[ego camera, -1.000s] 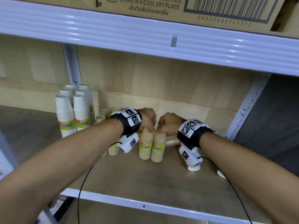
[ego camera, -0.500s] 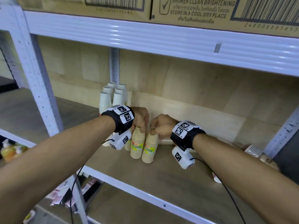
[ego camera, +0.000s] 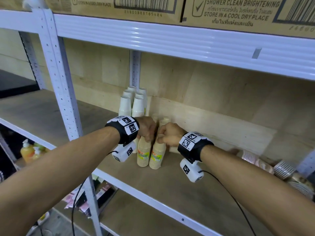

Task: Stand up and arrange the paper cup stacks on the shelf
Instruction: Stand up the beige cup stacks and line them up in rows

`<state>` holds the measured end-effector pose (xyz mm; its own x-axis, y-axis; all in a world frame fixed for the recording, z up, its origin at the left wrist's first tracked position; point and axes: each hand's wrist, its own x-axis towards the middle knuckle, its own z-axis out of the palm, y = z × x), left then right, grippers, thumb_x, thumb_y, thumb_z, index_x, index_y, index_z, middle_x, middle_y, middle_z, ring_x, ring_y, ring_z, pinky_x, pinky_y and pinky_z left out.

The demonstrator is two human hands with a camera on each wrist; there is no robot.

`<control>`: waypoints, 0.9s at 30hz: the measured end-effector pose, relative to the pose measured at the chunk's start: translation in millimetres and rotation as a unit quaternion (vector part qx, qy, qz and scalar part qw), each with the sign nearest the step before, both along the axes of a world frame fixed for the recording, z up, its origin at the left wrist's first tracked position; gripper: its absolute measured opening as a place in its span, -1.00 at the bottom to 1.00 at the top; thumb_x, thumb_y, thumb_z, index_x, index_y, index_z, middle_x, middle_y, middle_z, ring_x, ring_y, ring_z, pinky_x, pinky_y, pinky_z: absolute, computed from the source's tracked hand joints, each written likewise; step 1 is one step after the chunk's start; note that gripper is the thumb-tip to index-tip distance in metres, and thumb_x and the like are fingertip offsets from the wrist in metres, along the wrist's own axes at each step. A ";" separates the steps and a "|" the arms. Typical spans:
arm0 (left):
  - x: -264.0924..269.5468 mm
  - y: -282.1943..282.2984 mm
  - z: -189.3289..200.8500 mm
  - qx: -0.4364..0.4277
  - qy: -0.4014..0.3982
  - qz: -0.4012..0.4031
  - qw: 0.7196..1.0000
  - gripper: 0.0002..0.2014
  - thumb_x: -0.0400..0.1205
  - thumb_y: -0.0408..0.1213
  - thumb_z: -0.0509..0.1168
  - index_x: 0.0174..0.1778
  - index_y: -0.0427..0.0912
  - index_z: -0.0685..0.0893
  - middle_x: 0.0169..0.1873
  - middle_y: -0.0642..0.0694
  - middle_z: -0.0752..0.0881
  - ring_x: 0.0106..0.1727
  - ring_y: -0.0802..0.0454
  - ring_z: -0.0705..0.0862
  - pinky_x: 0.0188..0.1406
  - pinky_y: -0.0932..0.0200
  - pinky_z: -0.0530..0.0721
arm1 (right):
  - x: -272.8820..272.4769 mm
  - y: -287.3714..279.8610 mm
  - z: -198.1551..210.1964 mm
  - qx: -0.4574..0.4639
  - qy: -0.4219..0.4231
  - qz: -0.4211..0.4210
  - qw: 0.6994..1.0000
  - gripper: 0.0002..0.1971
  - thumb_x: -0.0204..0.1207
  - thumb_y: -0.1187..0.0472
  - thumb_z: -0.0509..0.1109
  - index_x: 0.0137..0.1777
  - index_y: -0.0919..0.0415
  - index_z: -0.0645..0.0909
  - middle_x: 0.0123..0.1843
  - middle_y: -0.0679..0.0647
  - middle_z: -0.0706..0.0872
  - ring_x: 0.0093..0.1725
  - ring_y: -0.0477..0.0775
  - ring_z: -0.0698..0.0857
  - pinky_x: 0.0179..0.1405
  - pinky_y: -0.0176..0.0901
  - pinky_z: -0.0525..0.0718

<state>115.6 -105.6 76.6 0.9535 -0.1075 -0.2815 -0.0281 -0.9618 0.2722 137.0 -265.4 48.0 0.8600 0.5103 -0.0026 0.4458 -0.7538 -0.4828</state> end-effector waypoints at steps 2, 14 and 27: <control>0.8 1.6 -2.7 -0.012 -0.005 -0.002 1.000 -0.64 0.46 -0.37 0.54 0.15 -0.30 0.68 0.09 -0.25 0.74 -0.13 -0.14 0.74 -0.42 0.18 0.67 | 0.6 1.2 -1.3 0.003 -0.011 -0.003 1.000 -0.77 0.36 0.12 0.56 -0.05 0.23 0.72 -0.10 0.14 0.77 -0.19 0.04 0.67 -0.15 -0.13 0.67; 13.2 0.1 19.9 -0.030 -0.066 0.013 0.997 -0.73 0.36 -0.38 0.54 -0.05 -0.10 0.76 -0.08 -0.08 0.76 -0.16 -0.01 0.72 -0.28 0.16 0.70 | 10.7 -9.3 13.7 0.024 -0.010 -0.017 1.000 -0.61 0.34 -0.09 0.61 0.08 0.10 0.73 -0.04 -0.04 0.73 0.02 0.01 0.70 0.08 -0.13 0.65; 43.7 -76.5 36.0 -0.036 -0.125 -0.052 0.990 -0.58 0.50 -0.24 0.50 0.27 0.00 0.61 0.08 0.04 0.54 0.03 0.04 0.57 -0.16 0.21 0.54 | 36.7 -88.4 15.8 -0.020 -0.038 -0.113 0.993 -0.66 0.40 0.02 0.55 0.15 0.07 0.70 0.07 0.03 0.74 0.06 0.07 0.72 0.06 -0.13 0.64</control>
